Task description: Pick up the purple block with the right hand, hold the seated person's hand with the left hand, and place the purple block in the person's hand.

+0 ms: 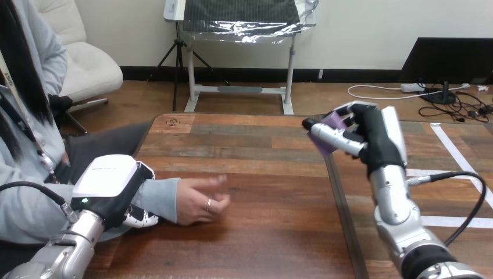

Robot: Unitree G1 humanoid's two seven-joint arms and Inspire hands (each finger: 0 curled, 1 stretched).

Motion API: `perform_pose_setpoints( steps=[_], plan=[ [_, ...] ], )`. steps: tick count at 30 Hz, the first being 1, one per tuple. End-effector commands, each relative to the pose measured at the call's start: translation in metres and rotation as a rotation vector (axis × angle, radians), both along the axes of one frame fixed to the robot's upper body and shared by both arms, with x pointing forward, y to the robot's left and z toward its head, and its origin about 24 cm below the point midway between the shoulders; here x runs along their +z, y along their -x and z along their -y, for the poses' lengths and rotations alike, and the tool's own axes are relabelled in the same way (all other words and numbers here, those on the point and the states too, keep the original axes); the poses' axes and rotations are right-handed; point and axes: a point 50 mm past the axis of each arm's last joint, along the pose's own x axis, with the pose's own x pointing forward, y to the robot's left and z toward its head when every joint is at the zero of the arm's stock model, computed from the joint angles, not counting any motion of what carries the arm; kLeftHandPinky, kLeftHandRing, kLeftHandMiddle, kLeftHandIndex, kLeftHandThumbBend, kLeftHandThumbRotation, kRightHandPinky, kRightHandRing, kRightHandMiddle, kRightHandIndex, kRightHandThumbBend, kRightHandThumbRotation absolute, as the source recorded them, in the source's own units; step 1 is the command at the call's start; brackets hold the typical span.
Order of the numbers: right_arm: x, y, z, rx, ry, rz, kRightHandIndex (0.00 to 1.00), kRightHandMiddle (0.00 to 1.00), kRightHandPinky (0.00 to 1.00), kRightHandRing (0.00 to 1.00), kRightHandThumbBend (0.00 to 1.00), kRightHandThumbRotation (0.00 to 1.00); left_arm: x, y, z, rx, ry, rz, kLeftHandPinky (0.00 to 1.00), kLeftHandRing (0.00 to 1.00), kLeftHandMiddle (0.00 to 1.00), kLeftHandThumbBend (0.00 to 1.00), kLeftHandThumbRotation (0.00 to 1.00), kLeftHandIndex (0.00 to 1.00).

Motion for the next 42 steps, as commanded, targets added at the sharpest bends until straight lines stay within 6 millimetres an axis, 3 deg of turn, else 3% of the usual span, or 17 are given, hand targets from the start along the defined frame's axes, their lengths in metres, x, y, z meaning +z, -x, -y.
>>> perform_pose_setpoints(
  steps=[1, 13, 42],
  plan=[
    [0.024, -0.015, -0.017, 0.047, -0.018, 0.070, 0.16, 0.14, 0.05, 0.09, 0.32, 0.25, 0.034, -0.032, 0.026, -0.057, 0.067, 0.123, 0.17, 0.23, 0.29, 0.83, 0.18, 0.30],
    [0.017, -0.013, -0.029, 0.071, -0.030, 0.037, 0.16, 0.14, 0.05, 0.09, 0.36, 0.32, 0.046, -0.041, 0.036, -0.081, 0.084, 0.163, 0.17, 0.22, 0.29, 0.84, 0.18, 0.31],
    [0.005, -0.006, -0.060, 0.176, 0.007, 0.015, 0.16, 0.14, 0.06, 0.10, 0.33, 0.30, 0.064, -0.056, 0.054, -0.107, 0.106, 0.213, 0.18, 0.24, 0.31, 0.85, 0.13, 0.33]
  ],
)
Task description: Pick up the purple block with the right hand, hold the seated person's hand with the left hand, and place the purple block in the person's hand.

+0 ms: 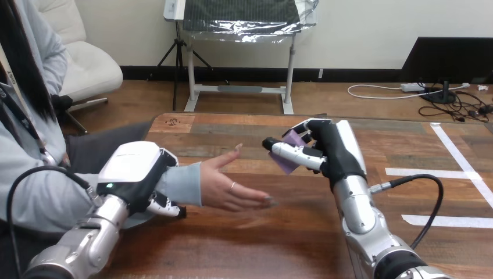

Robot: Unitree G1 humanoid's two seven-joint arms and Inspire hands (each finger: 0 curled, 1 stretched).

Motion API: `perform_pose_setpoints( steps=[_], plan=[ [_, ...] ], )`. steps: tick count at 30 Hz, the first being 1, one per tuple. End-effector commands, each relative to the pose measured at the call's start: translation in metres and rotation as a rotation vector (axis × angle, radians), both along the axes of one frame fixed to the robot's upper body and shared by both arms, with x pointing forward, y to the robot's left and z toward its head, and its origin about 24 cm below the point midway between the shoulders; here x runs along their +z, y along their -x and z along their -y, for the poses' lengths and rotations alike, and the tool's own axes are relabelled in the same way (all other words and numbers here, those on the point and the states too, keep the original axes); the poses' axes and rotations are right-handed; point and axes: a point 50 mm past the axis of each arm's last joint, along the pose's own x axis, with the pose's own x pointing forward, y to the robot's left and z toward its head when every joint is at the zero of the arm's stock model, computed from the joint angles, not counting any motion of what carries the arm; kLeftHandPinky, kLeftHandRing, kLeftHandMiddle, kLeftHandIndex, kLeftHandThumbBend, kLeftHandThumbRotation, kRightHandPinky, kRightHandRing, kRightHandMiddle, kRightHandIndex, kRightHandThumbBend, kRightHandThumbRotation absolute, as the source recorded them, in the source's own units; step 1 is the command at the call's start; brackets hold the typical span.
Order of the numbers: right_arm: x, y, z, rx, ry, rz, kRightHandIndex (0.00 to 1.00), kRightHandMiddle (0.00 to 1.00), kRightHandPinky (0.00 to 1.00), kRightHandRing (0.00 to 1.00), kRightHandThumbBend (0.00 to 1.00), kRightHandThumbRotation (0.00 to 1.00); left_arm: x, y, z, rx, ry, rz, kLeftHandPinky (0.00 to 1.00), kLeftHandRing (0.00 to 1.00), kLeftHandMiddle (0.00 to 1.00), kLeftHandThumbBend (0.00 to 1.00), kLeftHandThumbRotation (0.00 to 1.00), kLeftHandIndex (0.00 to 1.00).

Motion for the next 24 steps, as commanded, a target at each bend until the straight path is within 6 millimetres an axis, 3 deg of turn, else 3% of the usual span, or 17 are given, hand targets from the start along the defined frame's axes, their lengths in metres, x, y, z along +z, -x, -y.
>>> perform_pose_setpoints(
  steps=[1, 24],
  plan=[
    [0.021, -0.011, -0.013, 0.037, -0.007, 0.086, 0.16, 0.14, 0.06, 0.10, 0.32, 0.30, 0.055, -0.036, 0.022, -0.057, 0.050, 0.198, 0.18, 0.24, 0.31, 0.85, 0.13, 0.33],
    [0.018, -0.002, -0.043, 0.132, -0.029, 0.116, 0.15, 0.13, 0.05, 0.09, 0.32, 0.38, 0.058, -0.040, 0.037, -0.087, 0.066, 0.208, 0.19, 0.25, 0.32, 0.86, 0.14, 0.34]
  ],
)
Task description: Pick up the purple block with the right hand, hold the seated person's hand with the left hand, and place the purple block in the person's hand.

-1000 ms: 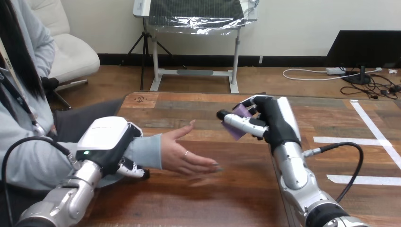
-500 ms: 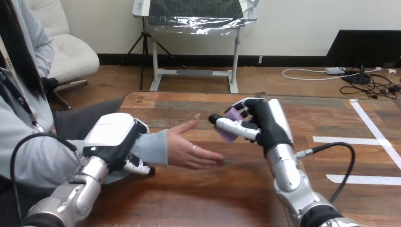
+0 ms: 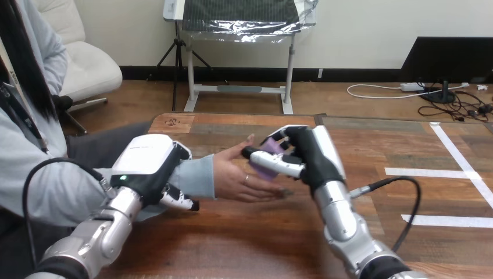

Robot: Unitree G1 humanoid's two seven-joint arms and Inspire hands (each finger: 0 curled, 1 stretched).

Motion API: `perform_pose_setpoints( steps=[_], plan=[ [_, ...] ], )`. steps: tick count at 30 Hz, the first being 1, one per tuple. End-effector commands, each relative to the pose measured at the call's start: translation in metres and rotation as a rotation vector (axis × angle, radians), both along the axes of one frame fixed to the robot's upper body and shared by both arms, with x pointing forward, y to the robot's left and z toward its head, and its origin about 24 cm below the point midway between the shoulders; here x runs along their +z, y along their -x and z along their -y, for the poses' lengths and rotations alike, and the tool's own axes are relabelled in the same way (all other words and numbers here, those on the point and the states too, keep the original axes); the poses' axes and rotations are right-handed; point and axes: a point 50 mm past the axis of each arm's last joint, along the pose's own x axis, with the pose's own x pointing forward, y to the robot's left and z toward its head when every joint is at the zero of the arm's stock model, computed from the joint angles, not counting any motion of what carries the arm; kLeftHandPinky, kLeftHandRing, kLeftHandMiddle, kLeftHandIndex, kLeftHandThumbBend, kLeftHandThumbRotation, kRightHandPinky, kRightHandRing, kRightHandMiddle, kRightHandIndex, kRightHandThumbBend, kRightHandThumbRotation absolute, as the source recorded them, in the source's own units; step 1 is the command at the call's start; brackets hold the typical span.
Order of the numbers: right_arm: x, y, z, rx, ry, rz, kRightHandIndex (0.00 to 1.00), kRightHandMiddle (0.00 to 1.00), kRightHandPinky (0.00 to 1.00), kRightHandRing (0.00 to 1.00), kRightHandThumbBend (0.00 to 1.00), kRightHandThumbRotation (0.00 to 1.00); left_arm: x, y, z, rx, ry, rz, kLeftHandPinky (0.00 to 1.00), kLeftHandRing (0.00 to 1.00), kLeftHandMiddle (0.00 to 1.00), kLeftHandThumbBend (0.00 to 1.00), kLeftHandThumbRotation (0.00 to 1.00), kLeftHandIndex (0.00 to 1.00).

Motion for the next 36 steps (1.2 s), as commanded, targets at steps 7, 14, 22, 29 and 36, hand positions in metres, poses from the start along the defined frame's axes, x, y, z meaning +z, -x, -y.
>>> perform_pose_setpoints(
  steps=[7, 14, 22, 29, 36],
  plan=[
    [0.024, -0.007, -0.021, 0.057, -0.038, 0.128, 0.15, 0.13, 0.05, 0.09, 0.32, 0.40, 0.051, -0.032, 0.023, -0.049, 0.068, 0.182, 0.19, 0.25, 0.32, 0.87, 0.13, 0.34],
    [0.023, -0.004, -0.027, 0.072, -0.044, 0.131, 0.15, 0.13, 0.05, 0.09, 0.32, 0.41, 0.050, -0.033, 0.027, -0.049, 0.077, 0.183, 0.18, 0.24, 0.31, 0.88, 0.12, 0.33],
    [0.023, -0.002, -0.032, 0.083, -0.041, 0.137, 0.15, 0.13, 0.05, 0.09, 0.32, 0.41, 0.050, -0.033, 0.031, -0.055, 0.077, 0.188, 0.18, 0.24, 0.31, 0.88, 0.12, 0.32],
    [0.023, -0.001, -0.036, 0.088, -0.034, 0.141, 0.14, 0.13, 0.05, 0.09, 0.32, 0.41, 0.049, -0.033, 0.033, -0.059, 0.087, 0.195, 0.19, 0.24, 0.31, 0.88, 0.12, 0.32],
    [0.024, -0.001, -0.039, 0.092, -0.034, 0.144, 0.15, 0.13, 0.05, 0.09, 0.32, 0.41, 0.049, -0.032, 0.035, -0.061, 0.095, 0.196, 0.19, 0.25, 0.32, 0.88, 0.12, 0.33]
  ],
)
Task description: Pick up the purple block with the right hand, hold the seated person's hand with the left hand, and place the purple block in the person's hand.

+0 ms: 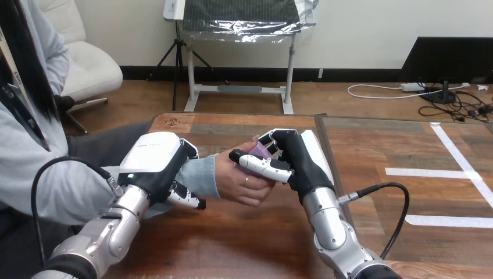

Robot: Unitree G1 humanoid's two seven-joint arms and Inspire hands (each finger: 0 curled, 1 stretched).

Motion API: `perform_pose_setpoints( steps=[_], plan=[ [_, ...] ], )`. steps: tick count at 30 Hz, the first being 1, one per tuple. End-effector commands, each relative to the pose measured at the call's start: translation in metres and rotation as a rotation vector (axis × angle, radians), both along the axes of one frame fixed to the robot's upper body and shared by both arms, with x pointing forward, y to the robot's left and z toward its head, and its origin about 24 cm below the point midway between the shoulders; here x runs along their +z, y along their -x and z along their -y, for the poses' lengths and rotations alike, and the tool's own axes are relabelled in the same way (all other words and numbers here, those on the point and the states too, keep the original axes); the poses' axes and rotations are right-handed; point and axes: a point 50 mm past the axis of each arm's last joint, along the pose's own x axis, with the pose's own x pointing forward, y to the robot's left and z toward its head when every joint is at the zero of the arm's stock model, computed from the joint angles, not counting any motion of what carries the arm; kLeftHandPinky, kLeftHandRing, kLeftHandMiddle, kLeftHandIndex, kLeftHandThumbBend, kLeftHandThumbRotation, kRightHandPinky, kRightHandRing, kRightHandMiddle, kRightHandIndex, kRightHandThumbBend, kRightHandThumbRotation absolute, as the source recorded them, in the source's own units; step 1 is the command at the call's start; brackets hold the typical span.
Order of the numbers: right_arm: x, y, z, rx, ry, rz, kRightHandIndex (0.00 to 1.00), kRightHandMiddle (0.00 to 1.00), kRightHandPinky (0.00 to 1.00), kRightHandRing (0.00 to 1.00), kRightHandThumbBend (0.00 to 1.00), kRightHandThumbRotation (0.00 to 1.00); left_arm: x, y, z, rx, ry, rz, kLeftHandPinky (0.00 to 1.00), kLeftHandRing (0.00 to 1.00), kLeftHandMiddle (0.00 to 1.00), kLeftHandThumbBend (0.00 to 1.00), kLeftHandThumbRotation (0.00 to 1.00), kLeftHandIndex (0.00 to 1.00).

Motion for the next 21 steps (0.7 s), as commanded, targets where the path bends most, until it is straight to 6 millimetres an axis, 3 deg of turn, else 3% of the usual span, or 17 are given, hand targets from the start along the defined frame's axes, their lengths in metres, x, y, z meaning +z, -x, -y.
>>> perform_pose_setpoints(
  steps=[1, 21],
  plan=[
    [0.0269, -0.0097, -0.0203, 0.057, -0.022, 0.114, 0.15, 0.13, 0.05, 0.09, 0.32, 0.41, 0.0487, -0.0300, 0.0250, -0.053, 0.072, 0.187, 0.19, 0.25, 0.32, 0.88, 0.12, 0.33],
    [0.0290, -0.0118, -0.0182, 0.062, -0.004, 0.119, 0.15, 0.14, 0.05, 0.09, 0.34, 0.42, 0.0455, -0.0272, 0.0255, -0.052, 0.090, 0.196, 0.19, 0.25, 0.31, 0.87, 0.15, 0.32]
  ],
)
